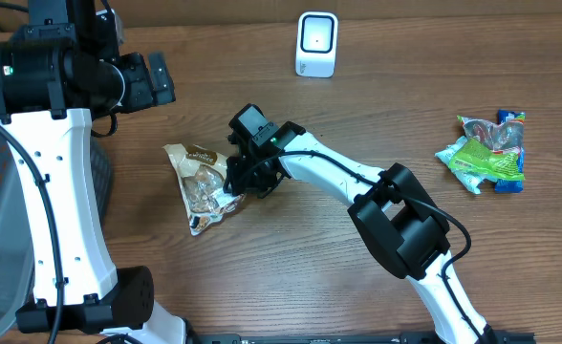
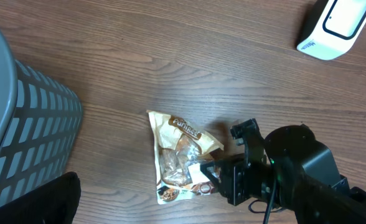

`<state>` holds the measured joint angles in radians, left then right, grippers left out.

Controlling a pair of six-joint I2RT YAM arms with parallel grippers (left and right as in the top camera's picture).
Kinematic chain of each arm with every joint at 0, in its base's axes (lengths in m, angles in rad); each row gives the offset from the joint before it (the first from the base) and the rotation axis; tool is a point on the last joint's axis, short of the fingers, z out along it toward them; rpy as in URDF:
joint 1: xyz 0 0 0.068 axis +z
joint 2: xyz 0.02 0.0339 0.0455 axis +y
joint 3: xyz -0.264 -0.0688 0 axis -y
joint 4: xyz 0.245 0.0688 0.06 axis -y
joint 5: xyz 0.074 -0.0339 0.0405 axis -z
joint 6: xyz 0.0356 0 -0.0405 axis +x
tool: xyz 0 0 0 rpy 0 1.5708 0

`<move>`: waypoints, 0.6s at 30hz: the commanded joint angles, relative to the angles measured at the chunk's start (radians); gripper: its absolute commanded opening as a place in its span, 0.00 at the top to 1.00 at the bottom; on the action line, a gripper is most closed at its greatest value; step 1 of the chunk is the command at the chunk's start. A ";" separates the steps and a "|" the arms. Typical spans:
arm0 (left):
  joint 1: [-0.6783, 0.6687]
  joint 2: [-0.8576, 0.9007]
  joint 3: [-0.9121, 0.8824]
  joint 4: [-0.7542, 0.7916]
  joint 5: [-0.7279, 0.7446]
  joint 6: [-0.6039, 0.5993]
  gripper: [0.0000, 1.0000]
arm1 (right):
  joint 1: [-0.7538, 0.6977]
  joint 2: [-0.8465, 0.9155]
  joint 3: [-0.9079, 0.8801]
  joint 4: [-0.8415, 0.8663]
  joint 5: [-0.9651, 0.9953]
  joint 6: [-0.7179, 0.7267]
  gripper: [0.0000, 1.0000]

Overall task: Scan the item barcode
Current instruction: 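Move the right gripper left to the brown mushroom bag and grasp it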

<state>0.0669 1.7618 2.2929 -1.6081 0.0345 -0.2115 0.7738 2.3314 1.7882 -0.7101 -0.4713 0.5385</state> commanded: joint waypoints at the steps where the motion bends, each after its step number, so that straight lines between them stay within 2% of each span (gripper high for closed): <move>1: -0.004 -0.016 0.000 0.000 0.010 -0.017 0.00 | -0.012 0.005 0.005 -0.033 0.002 0.013 0.96; 13: -0.004 -0.016 0.000 0.000 0.010 -0.017 0.00 | -0.102 -0.001 0.014 -0.306 -0.008 0.098 0.96; 15: -0.004 -0.016 0.000 0.000 0.010 -0.017 0.00 | -0.108 -0.001 0.014 -0.356 -0.009 0.081 0.96; 18: -0.004 -0.016 0.000 0.000 0.010 -0.017 0.00 | -0.119 -0.001 0.014 -0.429 -0.010 -0.026 0.86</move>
<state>0.0669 1.7618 2.2929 -1.6081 0.0345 -0.2115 0.6609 2.3272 1.8065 -1.0874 -0.5545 0.5934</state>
